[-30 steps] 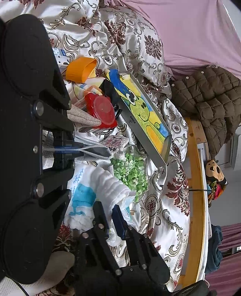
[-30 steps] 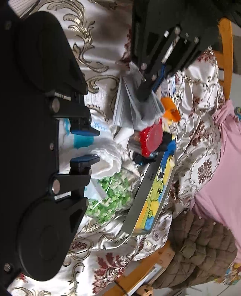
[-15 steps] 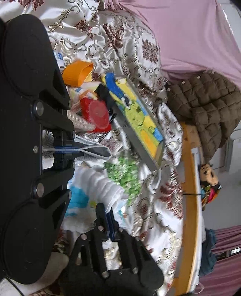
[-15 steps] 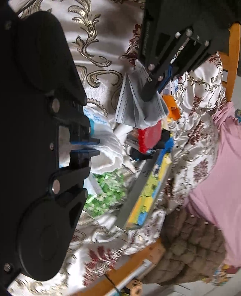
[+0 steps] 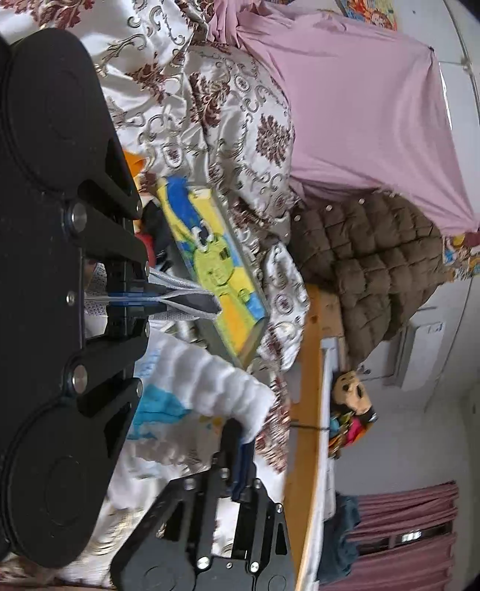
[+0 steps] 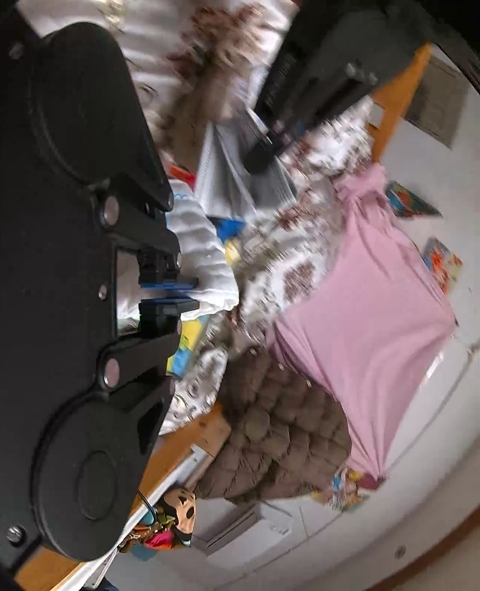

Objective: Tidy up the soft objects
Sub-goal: 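Carry the towel and mask over the cartoon tin tray and release both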

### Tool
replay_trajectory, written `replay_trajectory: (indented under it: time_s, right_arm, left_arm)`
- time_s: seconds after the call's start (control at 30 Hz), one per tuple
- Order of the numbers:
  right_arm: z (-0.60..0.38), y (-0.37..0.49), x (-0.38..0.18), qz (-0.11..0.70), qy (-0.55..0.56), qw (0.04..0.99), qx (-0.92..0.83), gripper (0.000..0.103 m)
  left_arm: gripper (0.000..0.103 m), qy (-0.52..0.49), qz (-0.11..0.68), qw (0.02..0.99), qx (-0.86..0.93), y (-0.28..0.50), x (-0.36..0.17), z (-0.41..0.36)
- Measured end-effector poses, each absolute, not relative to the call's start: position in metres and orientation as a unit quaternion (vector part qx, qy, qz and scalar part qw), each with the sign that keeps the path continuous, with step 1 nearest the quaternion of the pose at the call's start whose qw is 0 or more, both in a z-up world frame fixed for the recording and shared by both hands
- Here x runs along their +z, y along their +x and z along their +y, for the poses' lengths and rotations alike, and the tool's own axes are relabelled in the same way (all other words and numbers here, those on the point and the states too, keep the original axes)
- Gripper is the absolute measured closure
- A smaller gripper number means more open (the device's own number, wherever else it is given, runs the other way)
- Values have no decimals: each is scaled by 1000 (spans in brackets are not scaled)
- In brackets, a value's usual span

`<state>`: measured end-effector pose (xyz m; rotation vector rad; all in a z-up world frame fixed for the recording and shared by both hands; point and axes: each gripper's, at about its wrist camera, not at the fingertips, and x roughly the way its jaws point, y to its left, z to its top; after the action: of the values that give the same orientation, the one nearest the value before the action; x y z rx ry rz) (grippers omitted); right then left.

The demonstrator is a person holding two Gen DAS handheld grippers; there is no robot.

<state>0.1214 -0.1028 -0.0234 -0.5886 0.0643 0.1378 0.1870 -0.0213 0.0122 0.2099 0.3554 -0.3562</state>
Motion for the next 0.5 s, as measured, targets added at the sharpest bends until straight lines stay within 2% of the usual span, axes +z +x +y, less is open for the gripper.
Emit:
replay_trajectory:
  time_s: [0.2,0.5]
  right_arm:
    - [-124,188,5,-2,-224,973,59,103]
    - [-178,314,22,21,-92,993,69,103]
  left_arm:
    - [102,78,156,973,-150,227,41,-22]
    - [102,73,143,979,-122,335,73,-52]
